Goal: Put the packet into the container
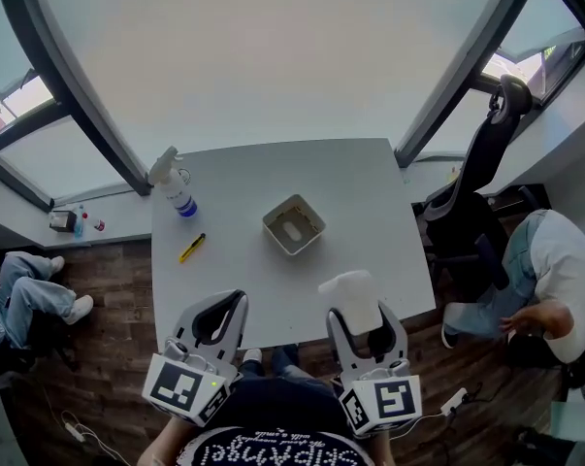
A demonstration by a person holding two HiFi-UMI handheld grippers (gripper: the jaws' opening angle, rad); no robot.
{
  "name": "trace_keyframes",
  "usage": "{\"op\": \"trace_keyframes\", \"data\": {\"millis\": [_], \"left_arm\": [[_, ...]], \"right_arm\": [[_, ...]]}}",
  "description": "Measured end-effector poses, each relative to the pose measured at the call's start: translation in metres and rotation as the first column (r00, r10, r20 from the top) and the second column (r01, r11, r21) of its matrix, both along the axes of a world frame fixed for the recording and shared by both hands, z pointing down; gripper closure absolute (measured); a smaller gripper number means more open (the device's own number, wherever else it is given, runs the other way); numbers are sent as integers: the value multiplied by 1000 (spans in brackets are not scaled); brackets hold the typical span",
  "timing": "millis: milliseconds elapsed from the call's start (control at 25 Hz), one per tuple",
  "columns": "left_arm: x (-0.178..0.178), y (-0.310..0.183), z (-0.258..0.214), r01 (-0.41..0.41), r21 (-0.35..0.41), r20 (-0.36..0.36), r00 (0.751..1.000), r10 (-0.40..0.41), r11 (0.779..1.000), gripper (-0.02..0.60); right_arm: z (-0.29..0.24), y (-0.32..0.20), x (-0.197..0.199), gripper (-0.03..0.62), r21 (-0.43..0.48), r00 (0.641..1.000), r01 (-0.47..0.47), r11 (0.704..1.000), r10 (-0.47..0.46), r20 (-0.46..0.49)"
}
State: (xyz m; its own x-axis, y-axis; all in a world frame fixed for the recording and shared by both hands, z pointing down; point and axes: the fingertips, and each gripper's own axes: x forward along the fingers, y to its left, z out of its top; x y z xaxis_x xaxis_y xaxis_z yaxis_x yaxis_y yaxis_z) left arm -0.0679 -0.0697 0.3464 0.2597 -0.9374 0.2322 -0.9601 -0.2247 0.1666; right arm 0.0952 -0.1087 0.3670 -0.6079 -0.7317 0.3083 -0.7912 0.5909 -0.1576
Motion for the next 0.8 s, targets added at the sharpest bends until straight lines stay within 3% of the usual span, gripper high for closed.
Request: {"op": "trace_keyframes", "data": {"millis": [800], "left_arm": [[34, -14, 4, 55, 20, -1, 998, -55, 998, 574]], "right_arm": [[3, -22, 26, 313, 18, 997, 81, 997, -81, 4]]}}
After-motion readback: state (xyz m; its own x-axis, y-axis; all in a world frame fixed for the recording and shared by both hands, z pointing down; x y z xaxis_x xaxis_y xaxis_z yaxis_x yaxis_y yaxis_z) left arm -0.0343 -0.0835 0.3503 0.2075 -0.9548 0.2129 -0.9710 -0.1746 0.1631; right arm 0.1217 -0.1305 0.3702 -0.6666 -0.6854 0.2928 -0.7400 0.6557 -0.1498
